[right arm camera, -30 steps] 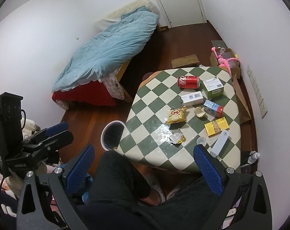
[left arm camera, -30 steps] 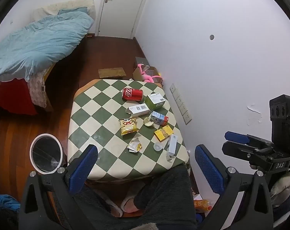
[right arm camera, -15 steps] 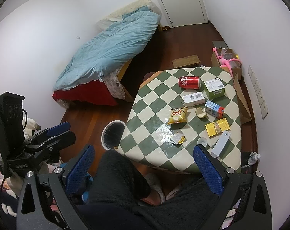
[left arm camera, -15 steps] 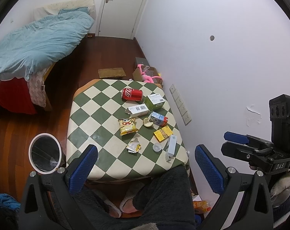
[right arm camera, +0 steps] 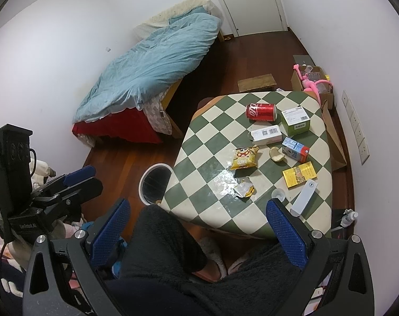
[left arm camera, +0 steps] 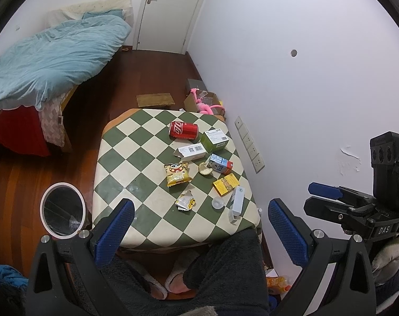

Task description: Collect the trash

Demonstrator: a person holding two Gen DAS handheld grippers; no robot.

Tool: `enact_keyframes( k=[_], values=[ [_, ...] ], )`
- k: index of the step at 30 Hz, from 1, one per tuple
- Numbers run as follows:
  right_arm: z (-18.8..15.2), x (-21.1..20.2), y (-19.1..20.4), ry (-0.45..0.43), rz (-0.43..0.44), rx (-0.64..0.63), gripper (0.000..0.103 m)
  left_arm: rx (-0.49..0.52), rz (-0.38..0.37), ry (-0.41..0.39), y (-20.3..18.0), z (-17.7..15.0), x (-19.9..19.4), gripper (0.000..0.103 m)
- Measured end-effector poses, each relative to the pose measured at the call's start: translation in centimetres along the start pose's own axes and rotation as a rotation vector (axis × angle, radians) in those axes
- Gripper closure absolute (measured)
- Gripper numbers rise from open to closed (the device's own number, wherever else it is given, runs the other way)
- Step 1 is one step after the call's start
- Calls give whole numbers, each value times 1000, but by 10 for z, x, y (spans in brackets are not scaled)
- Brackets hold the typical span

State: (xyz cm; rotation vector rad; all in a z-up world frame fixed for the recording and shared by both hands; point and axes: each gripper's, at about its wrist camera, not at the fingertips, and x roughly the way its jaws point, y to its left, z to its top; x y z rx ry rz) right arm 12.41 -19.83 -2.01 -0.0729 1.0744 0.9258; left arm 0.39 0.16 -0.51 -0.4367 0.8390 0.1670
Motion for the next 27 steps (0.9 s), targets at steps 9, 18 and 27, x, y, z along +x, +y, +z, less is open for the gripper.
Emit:
enact_keyframes(
  k=[9,18,27],
  values=[
    [0,1,1,0,0,-2,0,-1,-3,0,1,-1,-1,0],
    [1,1,1,0,-4,-1,0,-2,-5,2,1,-2,1,0],
    [1,2,1,1,-3,-1,0,-1,-4,7,2,-2,2,0]
  ],
)
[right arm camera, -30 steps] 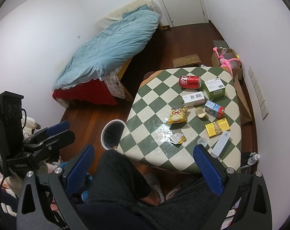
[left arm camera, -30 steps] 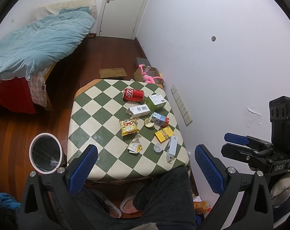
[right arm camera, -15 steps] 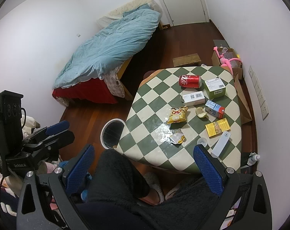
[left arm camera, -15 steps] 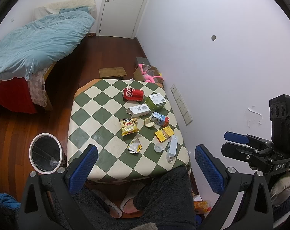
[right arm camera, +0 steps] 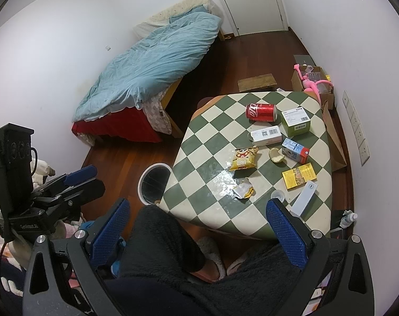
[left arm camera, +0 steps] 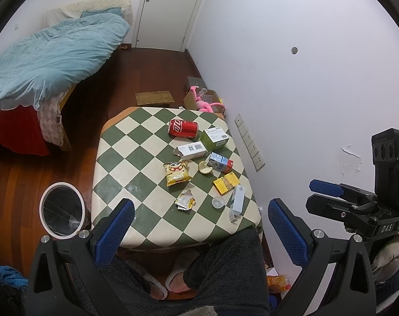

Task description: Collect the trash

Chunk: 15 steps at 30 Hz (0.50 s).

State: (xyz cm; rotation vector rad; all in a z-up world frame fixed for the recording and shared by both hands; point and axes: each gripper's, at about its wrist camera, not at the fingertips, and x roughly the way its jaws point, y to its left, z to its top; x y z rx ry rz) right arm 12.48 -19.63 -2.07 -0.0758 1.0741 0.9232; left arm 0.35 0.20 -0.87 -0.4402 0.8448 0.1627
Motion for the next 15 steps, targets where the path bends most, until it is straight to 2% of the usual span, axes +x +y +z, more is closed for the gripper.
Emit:
enact_keyframes(
  k=[15],
  values=[
    [0,2,-3,3,1,3,0,-3,9,7,4,1,3,0]
  ],
)
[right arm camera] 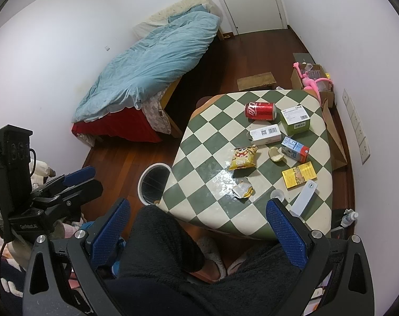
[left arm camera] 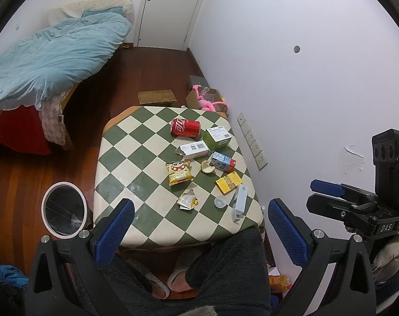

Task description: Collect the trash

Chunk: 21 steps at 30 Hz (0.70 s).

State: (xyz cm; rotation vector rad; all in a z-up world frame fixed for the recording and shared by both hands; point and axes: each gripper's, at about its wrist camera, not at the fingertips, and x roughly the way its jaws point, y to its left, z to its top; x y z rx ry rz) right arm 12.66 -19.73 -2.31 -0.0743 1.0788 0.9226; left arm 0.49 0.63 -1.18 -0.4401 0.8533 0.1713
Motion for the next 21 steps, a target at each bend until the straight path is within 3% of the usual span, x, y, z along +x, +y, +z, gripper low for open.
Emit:
enact_keyframes(
  k=[12,14,17,19,21],
  values=[
    [2,1,0,-1,3,2,0,-1,15,-2,1,0,2,0],
    [2,1,0,-2,1,2,0,13,81,-14,4,3,12,0],
    [3,5,-5,-15,-18,38,0,32,241,-24,13,8,43,0],
    [7,14,-19,-20,-48,84,0,26,326,-2,25,13,77,0],
    [6,30,-43,-40,-83,175,0,8,365,48,37,16,112,0]
  ],
)
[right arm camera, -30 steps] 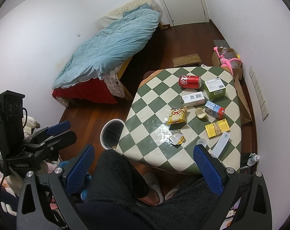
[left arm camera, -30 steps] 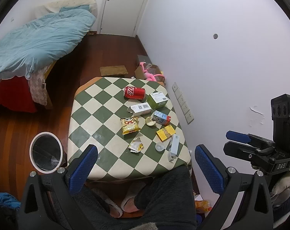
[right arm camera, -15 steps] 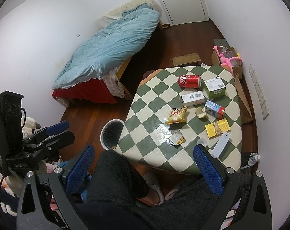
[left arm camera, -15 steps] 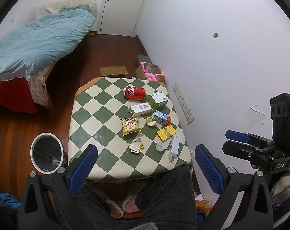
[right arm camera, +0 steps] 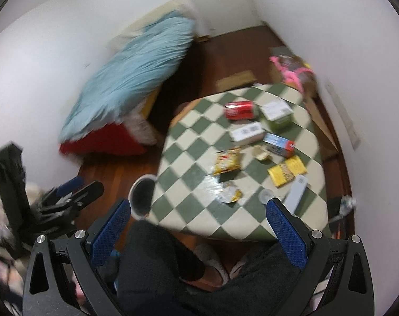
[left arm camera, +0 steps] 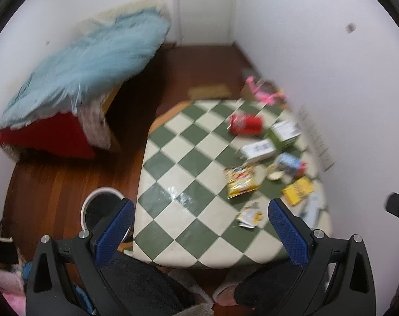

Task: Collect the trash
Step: 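Grasp the yellow snack bag with the left tool while the right tool grasps the silver box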

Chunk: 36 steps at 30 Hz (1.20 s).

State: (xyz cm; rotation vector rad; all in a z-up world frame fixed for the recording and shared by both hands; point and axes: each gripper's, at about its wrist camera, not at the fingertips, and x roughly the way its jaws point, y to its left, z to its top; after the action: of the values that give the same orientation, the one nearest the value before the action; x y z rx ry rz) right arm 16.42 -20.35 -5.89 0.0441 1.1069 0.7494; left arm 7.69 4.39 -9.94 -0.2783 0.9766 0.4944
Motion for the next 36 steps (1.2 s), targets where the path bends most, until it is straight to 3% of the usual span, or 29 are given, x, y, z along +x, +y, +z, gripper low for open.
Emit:
enact_keyframes(
  k=[5,9,13,18,21,24,26,29,36],
  values=[
    [-1,53,-60,-23,-116,179,0,15,77,135,-14,6,86,0],
    [-11,128,-120,41,-243,315,1,20,93,265,-29,10,149,0],
    [-23,193,-174,130,-323,424,16,-29,38,381,-42,17,207,0],
    [-30,237,-209,189,-394,481,32,-85,-60,498,-63,24,265,1],
    [-31,253,-222,215,-396,510,44,-95,-85,528,-73,27,289,6],
    [-30,264,-227,229,-402,500,50,-124,-123,555,-77,27,303,24],
    [-30,267,-227,239,-414,492,51,-129,-140,545,-80,30,303,43],
    [-30,273,-233,247,-422,493,59,-79,-126,508,-90,35,295,54],
    [-32,270,-235,248,-425,480,65,60,-52,412,-104,36,269,62]
  ],
)
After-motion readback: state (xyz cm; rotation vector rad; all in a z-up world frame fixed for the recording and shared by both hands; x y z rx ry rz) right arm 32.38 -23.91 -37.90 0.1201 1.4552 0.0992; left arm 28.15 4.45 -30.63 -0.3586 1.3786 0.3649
